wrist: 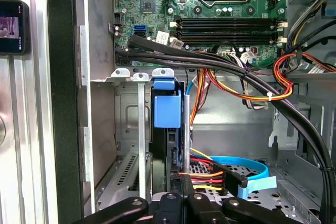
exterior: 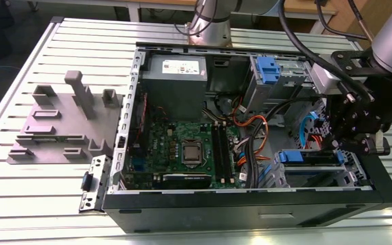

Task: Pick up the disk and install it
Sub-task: 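Insert the second disk wire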

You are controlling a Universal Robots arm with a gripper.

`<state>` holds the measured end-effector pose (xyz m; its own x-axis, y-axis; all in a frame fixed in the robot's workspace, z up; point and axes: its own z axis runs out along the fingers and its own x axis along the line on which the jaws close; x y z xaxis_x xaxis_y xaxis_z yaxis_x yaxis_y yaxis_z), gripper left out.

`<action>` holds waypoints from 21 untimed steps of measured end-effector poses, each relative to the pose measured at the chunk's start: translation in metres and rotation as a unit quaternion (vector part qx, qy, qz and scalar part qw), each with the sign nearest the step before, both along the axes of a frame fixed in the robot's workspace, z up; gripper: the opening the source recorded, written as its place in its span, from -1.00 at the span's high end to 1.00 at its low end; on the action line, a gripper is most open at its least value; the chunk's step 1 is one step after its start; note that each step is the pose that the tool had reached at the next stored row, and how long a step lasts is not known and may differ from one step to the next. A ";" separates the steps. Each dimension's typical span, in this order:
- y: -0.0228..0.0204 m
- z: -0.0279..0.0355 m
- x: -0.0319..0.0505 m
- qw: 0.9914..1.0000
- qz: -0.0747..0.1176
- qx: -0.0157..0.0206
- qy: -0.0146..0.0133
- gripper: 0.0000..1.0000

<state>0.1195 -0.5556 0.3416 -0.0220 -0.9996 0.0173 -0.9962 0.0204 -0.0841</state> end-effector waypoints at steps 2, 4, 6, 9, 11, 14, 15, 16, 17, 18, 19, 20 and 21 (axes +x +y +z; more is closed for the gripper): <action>0.0000 0.0000 0.0000 1.000 0.000 0.000 0.000 0.79; 0.0000 -0.0001 -0.0001 1.000 0.000 0.000 0.000 0.79; 0.0000 0.0000 -0.0008 1.000 0.000 0.000 0.000 0.79; 0.0000 0.0000 -0.0047 1.000 0.000 0.000 0.000 0.79; -0.0001 0.0000 -0.0066 1.000 0.000 0.000 0.000 0.79; 0.0000 0.0000 -0.0066 1.000 0.000 0.000 0.000 0.79; 0.0000 0.0000 -0.0067 1.000 0.000 0.000 0.000 0.79; 0.0000 0.0007 -0.0067 1.000 0.000 0.000 0.000 0.79; 0.0001 0.0021 -0.0067 1.000 0.000 0.000 0.000 0.79; 0.0002 0.0037 -0.0067 1.000 0.000 0.000 0.000 0.79; 0.0005 0.0057 -0.0067 1.000 0.000 0.000 0.000 0.79; 0.0008 0.0079 -0.0067 1.000 0.000 0.000 0.000 0.79; 0.0014 0.0102 -0.0067 1.000 0.000 0.000 0.000 0.79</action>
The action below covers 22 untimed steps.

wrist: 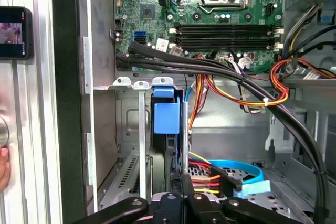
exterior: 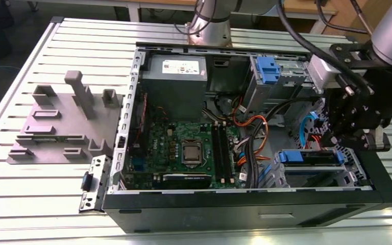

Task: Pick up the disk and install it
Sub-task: 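Insert the second disk wire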

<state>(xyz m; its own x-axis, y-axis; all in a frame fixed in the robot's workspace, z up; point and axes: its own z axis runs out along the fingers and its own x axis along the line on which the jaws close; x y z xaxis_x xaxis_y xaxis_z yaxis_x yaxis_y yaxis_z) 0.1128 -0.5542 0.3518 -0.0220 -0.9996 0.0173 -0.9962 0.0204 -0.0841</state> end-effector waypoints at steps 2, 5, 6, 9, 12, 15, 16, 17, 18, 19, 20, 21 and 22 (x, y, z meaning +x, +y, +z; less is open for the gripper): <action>0.0008 0.0058 0.0000 1.000 0.000 0.000 0.000 0.79; 0.0018 0.0124 -0.0002 1.000 0.000 0.000 0.000 0.79; 0.0022 0.0125 -0.0007 1.000 0.000 0.001 0.000 0.79; 0.0024 0.0126 -0.0040 1.000 0.000 0.006 0.000 0.79; 0.0031 0.0127 -0.0066 1.000 0.000 0.010 0.000 0.79; 0.0058 0.0137 -0.0068 1.000 0.000 0.013 0.000 0.79; 0.0076 0.0145 -0.0069 1.000 0.000 0.013 0.000 0.79; 0.0094 0.0153 -0.0069 1.000 0.000 0.013 0.000 0.79; 0.0111 0.0161 -0.0068 1.000 0.000 0.013 0.000 0.79; 0.0133 0.0169 -0.0069 1.000 0.000 0.013 0.000 0.79; 0.0155 0.0177 -0.0069 1.000 0.000 0.013 0.001 0.79; 0.0176 0.0184 -0.0069 1.000 0.000 0.013 0.001 0.79; 0.0197 0.0191 -0.0069 1.000 0.000 0.013 0.002 0.79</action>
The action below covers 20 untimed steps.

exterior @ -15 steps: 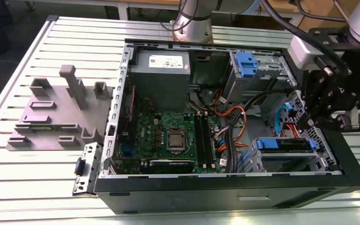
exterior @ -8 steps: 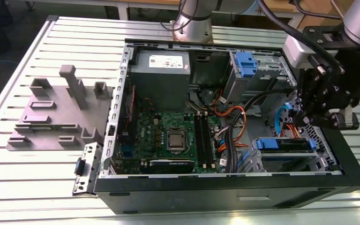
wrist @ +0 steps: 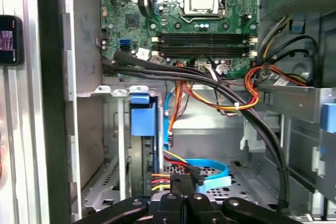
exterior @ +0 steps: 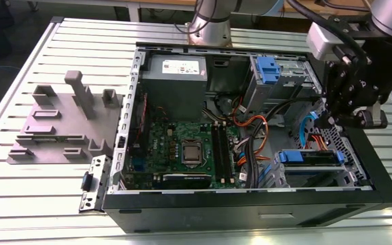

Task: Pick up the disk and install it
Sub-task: 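Insert the second disk wire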

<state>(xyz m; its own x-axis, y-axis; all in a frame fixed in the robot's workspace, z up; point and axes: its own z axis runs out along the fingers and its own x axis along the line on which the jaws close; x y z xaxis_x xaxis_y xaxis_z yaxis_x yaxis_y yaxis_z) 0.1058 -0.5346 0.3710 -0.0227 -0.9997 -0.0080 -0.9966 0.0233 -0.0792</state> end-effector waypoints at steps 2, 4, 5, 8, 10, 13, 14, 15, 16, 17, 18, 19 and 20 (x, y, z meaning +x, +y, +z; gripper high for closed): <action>0.0025 0.0008 -0.0001 1.000 0.000 0.000 0.002 0.79; 0.0043 0.0020 0.0000 1.000 0.000 0.000 0.006 0.79; 0.0051 0.0028 0.0000 1.000 0.000 0.000 0.009 0.79; 0.0065 0.0030 0.0003 1.000 0.000 0.000 0.015 0.79; 0.0082 0.0031 0.0004 1.000 0.000 0.000 0.016 0.79; 0.0114 0.0029 0.0014 1.000 0.000 -0.001 0.017 0.79; 0.0123 0.0028 0.0016 1.000 0.000 -0.001 0.017 0.79; 0.0133 0.0027 0.0018 1.000 0.000 -0.003 0.017 0.78; 0.0143 0.0024 0.0019 1.000 0.000 -0.006 0.017 0.78; 0.0153 0.0021 0.0021 1.000 0.000 -0.008 0.017 0.68; 0.0163 0.0018 0.0023 1.000 0.000 -0.011 0.017 0.68; 0.0173 0.0014 0.0024 1.000 0.000 -0.015 0.017 0.53; 0.0183 0.0010 0.0026 1.000 0.000 -0.017 0.017 0.53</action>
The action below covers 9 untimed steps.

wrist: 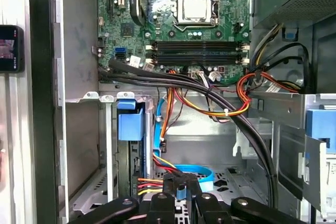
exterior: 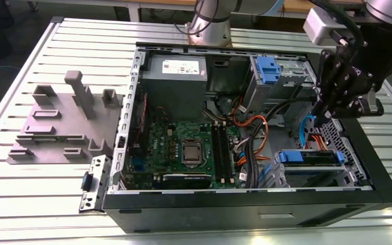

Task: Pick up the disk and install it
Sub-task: 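Insert the second disk wire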

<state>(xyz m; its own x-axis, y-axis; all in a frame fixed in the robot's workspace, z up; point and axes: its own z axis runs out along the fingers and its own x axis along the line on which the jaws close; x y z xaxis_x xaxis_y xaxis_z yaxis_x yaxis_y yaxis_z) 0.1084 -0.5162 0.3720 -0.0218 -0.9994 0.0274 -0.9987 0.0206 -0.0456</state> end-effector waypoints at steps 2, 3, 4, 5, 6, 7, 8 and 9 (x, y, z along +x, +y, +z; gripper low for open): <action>0.0021 -0.0010 0.0004 1.000 0.000 -0.003 0.000 0.53; 0.0034 -0.0017 0.0007 1.000 0.000 -0.005 0.000 0.53; 0.0044 -0.0024 0.0009 1.000 0.000 -0.007 0.001 0.53; 0.0051 -0.0034 0.0010 1.000 0.000 -0.009 0.001 0.53; 0.0055 -0.0044 0.0011 1.000 0.000 -0.012 0.001 0.53; 0.0057 -0.0056 0.0011 1.000 0.000 -0.014 0.002 0.53; 0.0058 -0.0068 0.0011 1.000 0.000 -0.016 0.002 0.53; 0.0060 -0.0079 0.0012 1.000 0.000 -0.018 0.002 0.53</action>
